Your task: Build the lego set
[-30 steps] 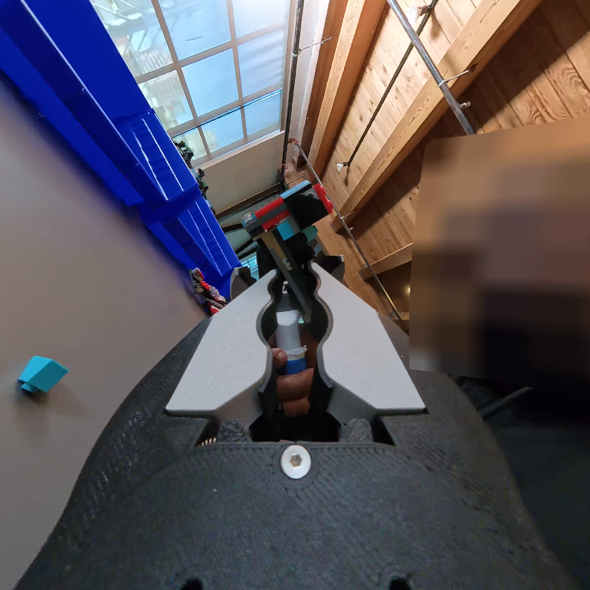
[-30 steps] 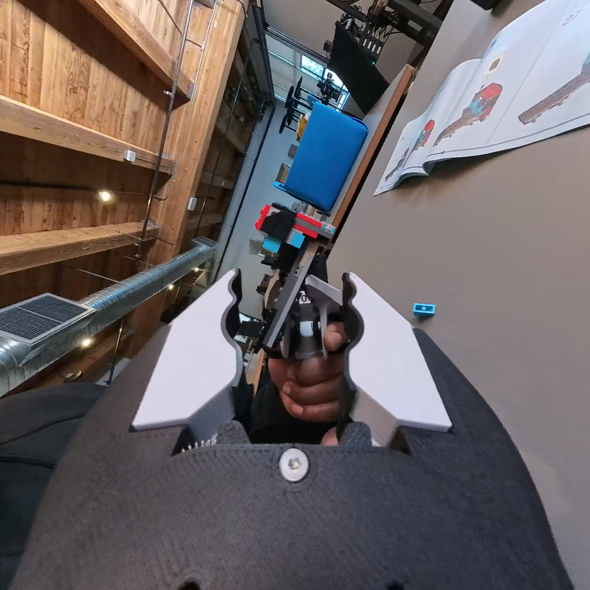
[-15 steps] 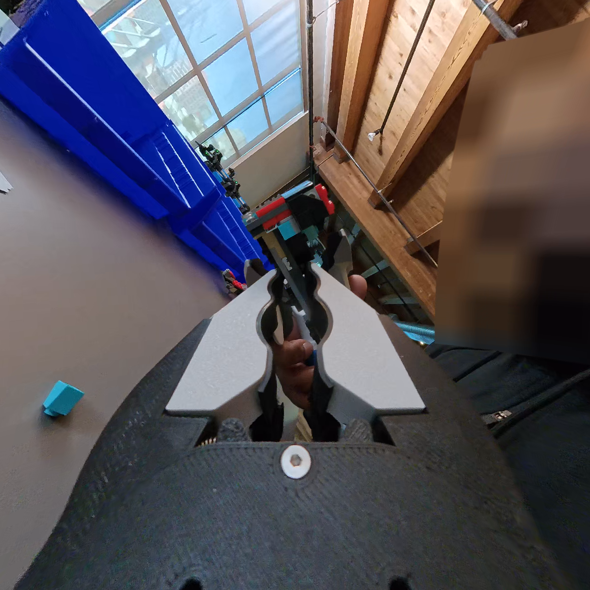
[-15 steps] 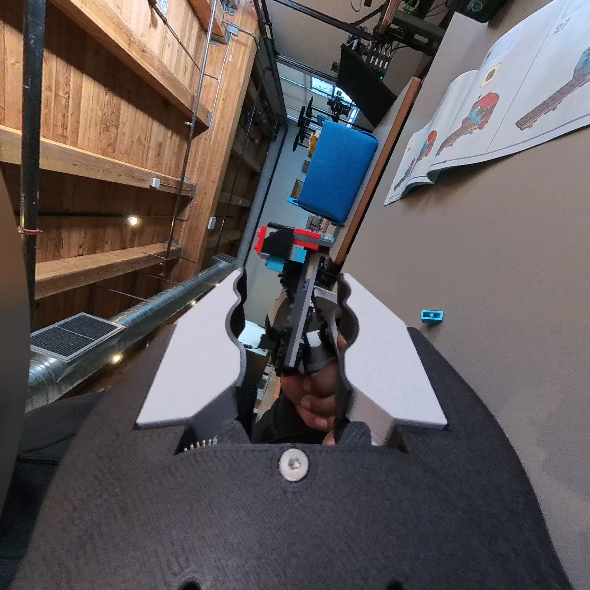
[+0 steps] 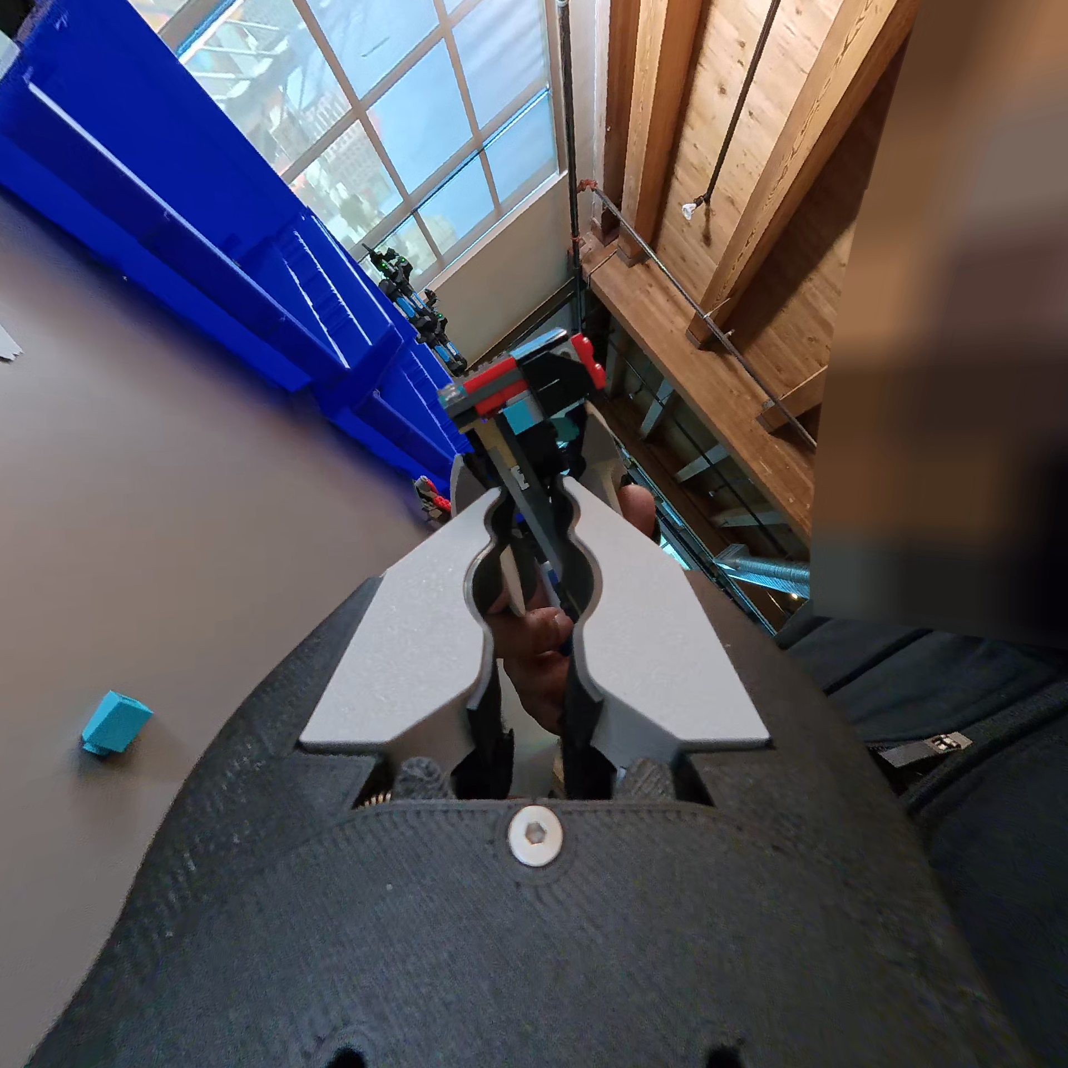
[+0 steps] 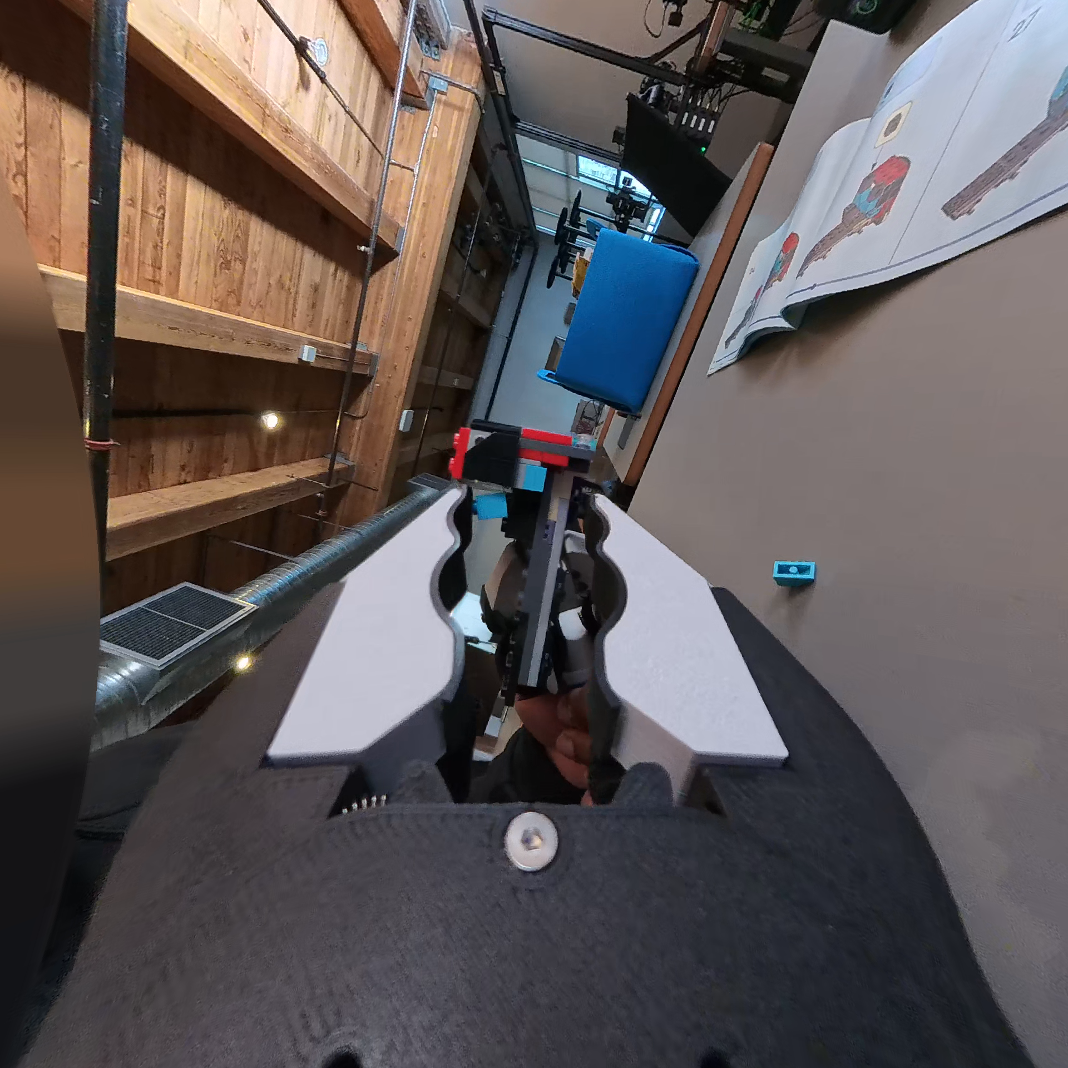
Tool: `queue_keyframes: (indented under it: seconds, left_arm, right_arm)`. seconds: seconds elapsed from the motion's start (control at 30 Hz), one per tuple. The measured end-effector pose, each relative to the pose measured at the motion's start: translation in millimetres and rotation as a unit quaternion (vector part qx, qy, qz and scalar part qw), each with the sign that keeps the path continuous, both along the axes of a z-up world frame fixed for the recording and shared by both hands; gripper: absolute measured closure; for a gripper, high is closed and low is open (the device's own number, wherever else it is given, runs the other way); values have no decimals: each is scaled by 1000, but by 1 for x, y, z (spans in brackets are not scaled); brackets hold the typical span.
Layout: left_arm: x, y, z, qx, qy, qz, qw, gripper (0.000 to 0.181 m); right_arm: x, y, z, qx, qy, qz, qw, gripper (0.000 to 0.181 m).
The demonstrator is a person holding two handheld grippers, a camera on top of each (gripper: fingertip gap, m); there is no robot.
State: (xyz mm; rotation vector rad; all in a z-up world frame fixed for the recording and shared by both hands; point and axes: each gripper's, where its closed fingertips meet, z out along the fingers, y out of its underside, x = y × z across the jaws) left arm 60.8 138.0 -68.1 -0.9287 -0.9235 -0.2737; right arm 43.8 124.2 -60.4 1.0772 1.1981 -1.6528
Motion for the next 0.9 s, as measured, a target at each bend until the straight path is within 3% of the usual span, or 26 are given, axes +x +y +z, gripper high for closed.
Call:
queue_keyframes:
  seconds: [0.27, 0.63, 0.9]
  left_arm:
    - [-3, 2, -10, 55, -81, -6, 995, 167]
    - [-5, 0, -23, 178, -215, -6, 960, 167]
    - [-3, -2, -28, 150, -223, 4, 963, 168]
  right_arm:
    - [-6, 1, -13, 31, -23, -30, 999, 144]
    - [-6, 0, -27, 56, -60, -45, 996, 138]
    - [-4, -3, -30, 57, -66, -39, 995, 135]
